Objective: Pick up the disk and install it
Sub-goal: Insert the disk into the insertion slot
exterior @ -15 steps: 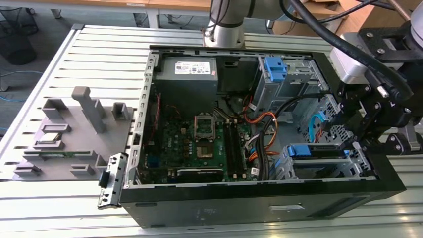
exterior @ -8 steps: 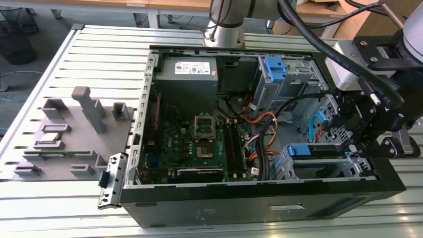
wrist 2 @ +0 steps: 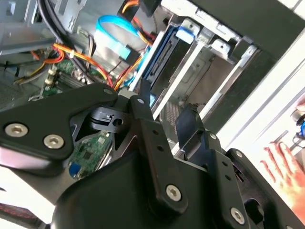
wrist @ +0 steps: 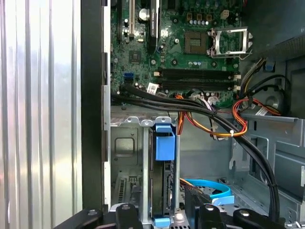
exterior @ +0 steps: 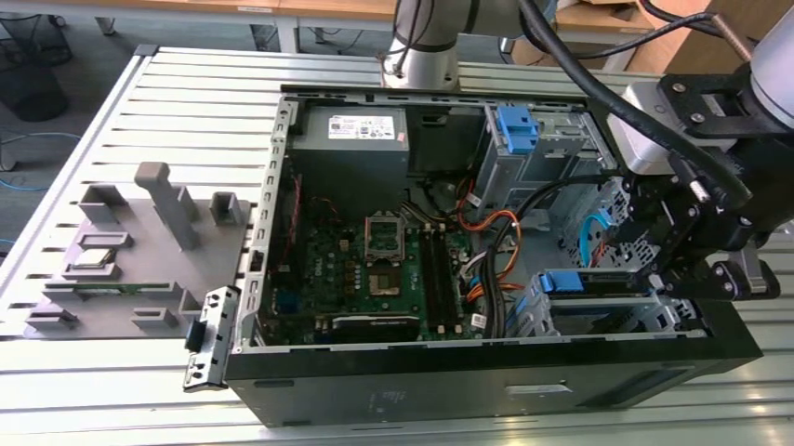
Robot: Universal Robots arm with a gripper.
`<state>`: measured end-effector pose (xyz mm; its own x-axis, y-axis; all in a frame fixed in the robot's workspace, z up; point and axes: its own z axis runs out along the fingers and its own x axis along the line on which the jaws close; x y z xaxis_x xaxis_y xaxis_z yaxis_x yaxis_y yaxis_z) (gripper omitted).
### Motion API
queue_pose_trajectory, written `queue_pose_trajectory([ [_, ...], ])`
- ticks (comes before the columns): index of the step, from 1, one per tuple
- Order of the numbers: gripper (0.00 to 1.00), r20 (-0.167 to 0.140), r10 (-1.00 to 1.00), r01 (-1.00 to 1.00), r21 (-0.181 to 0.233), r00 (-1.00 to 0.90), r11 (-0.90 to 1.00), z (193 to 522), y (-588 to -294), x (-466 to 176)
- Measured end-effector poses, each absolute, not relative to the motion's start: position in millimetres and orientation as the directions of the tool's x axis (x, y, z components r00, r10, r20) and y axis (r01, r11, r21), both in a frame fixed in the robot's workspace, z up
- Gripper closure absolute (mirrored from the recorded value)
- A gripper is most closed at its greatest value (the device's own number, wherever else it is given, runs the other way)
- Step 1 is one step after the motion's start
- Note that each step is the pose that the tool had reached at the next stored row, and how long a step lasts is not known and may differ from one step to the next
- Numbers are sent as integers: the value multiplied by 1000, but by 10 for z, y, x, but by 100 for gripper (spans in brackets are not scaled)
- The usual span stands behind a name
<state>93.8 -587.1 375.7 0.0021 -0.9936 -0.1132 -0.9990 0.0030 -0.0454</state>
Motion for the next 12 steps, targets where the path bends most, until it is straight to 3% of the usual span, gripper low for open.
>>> queue_pose_trajectory([
  [2,51,-113,-994,-1000,-17,-1,3,3749,-5871,944],
  [12,51,-101,-995,-1000,-13,-2,3,3692,-5810,945],
])
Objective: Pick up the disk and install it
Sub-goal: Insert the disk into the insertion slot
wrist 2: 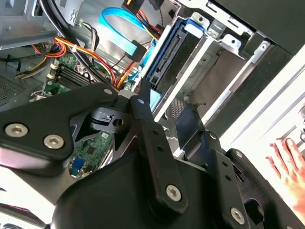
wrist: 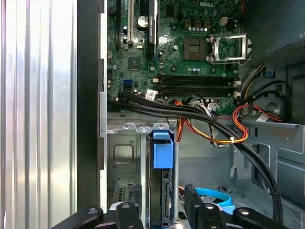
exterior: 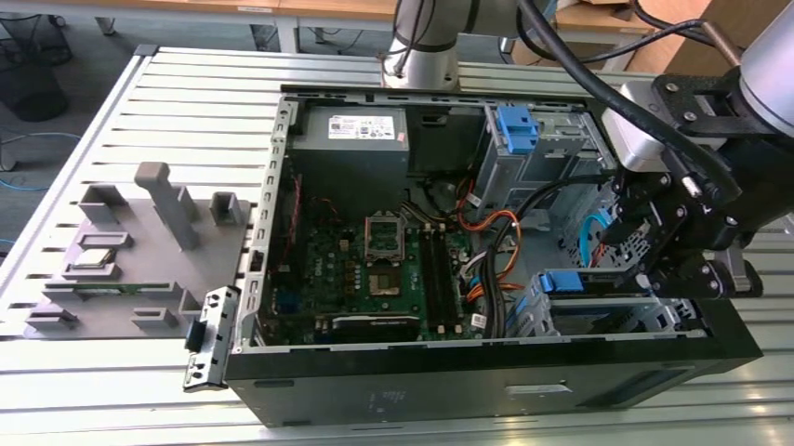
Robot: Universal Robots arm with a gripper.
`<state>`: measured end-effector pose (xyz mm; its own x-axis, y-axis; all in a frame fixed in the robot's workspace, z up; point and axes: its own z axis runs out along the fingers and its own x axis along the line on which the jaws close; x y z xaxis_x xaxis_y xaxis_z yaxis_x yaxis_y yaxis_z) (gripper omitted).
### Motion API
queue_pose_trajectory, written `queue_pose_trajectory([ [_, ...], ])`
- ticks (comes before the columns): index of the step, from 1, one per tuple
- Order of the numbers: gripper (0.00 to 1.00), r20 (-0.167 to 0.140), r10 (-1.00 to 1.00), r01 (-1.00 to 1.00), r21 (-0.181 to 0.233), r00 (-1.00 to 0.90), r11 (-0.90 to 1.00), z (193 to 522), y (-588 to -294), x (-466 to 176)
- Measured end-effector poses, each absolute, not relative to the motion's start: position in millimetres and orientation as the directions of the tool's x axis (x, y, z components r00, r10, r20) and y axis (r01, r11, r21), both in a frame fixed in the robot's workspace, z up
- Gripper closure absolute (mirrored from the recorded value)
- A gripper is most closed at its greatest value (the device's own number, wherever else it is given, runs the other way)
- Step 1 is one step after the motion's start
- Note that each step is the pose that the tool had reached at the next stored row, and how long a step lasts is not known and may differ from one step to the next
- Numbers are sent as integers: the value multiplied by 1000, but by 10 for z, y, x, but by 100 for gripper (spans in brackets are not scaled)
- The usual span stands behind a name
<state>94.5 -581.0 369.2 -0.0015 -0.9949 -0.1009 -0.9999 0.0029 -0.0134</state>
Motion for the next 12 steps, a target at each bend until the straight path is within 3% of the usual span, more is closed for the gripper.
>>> queue_pose_trajectory([
  [6,51,-66,-998,-1000,-8,-2,2,3641,-5737,944],
  [12,51,-61,-998,-1000,-8,-2,2,3606,-5731,944],
])
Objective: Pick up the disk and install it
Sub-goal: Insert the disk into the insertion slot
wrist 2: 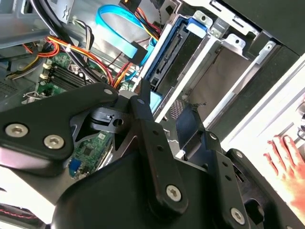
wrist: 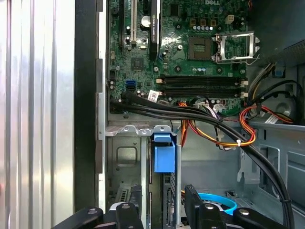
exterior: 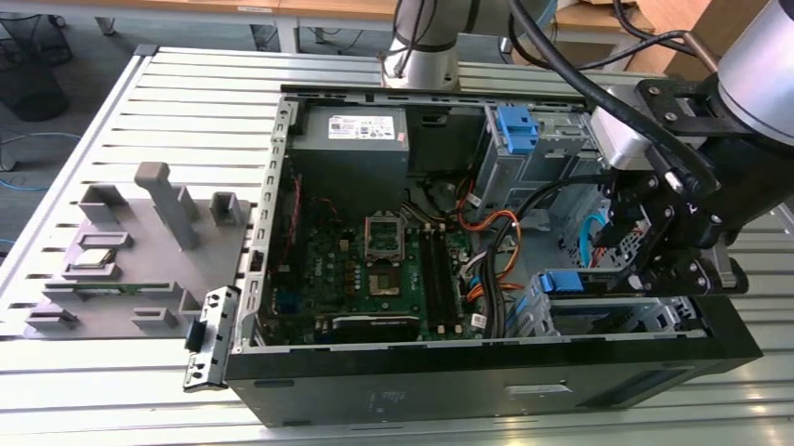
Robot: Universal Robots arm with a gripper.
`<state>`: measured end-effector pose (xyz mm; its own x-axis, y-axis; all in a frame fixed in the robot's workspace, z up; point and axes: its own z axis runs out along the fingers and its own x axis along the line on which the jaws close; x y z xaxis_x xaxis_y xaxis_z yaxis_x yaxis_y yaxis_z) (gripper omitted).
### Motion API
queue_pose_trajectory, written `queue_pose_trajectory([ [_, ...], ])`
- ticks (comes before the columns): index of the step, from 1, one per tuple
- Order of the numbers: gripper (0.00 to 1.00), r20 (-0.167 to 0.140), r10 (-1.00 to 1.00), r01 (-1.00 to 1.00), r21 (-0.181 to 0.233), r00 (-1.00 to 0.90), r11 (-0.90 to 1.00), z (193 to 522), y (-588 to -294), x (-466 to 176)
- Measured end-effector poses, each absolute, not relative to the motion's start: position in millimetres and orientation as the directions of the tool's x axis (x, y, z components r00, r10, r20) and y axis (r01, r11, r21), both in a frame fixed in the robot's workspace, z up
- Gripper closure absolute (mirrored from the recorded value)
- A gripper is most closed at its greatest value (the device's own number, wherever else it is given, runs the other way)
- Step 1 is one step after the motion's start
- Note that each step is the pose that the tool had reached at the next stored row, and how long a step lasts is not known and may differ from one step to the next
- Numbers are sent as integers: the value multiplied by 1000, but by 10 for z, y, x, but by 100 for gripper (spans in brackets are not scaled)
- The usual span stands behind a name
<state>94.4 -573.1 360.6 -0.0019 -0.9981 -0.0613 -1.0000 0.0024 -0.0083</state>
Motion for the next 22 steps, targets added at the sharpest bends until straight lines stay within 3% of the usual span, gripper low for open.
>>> queue_pose_trajectory([
  [22,51,-56,-998,-1000,-8,-2,2,3563,-5623,944],
])
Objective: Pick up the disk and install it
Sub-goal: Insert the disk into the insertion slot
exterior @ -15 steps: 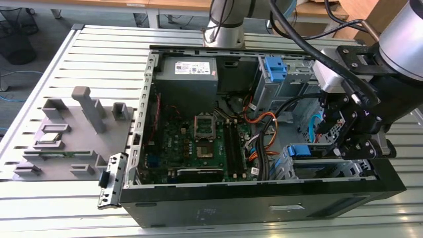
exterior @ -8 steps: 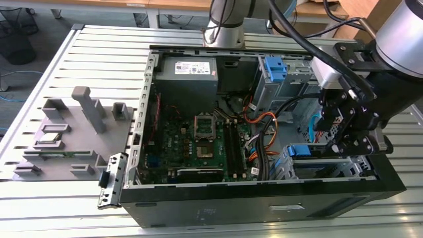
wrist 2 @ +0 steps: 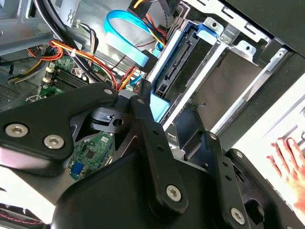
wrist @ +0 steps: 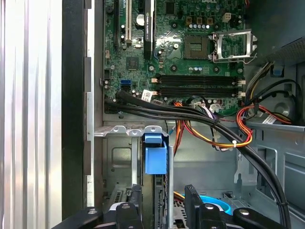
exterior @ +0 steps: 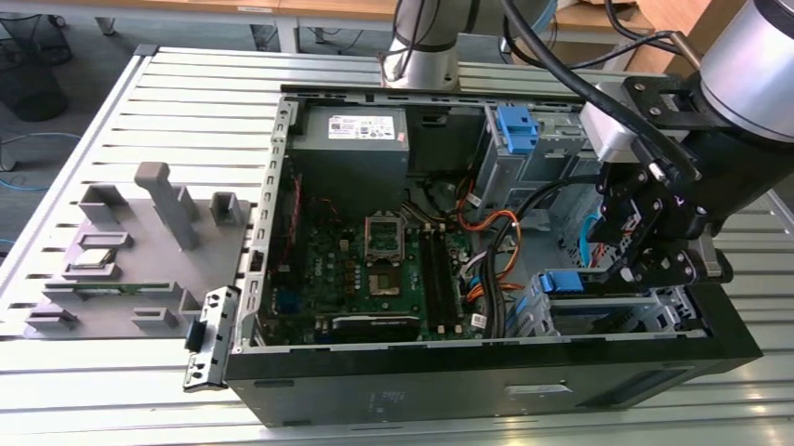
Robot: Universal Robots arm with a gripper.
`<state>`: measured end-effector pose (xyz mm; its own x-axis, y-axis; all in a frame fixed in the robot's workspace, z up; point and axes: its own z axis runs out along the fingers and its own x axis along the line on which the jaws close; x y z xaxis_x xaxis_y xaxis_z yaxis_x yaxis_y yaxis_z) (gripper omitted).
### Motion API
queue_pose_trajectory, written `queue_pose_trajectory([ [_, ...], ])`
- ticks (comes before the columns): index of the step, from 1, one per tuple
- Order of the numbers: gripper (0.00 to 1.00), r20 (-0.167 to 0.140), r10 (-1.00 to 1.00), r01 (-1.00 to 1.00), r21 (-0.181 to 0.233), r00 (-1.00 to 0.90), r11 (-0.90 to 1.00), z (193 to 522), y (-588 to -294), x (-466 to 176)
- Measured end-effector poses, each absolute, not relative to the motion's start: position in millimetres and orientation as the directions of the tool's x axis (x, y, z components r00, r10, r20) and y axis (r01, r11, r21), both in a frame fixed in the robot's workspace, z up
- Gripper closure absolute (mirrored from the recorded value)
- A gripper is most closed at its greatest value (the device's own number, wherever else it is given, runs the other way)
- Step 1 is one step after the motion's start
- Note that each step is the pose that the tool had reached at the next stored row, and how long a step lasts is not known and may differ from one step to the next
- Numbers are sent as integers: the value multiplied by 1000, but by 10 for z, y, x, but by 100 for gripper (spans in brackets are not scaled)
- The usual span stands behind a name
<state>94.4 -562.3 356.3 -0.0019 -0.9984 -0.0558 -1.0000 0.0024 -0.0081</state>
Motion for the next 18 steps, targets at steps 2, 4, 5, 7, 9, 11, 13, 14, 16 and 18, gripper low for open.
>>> queue_pose_trajectory([
  [2,51,-56,-998,-1000,-8,-2,2,3566,-5623,944],
  [4,51,-56,-998,-1000,-8,-2,2,3576,-5623,944],
  [5,51,-56,-998,-1000,-8,-2,2,3581,-5623,944],
  [7,51,-56,-998,-1000,-8,-2,2,3593,-5623,944],
  [9,51,-56,-998,-1000,-8,-2,2,3594,-5623,944],
  [11,51,-56,-998,-1000,-8,-2,2,3597,-5623,944],
  [13,51,-56,-998,-1000,-8,-2,2,3598,-5623,944],
  [14,51,-56,-998,-1000,-8,-2,2,3600,-5623,944],
  [16,51,-56,-998,-1000,-8,-2,2,3606,-5624,944],
  [18,51,-56,-998,-1000,-8,-2,2,3606,-5623,944],
])
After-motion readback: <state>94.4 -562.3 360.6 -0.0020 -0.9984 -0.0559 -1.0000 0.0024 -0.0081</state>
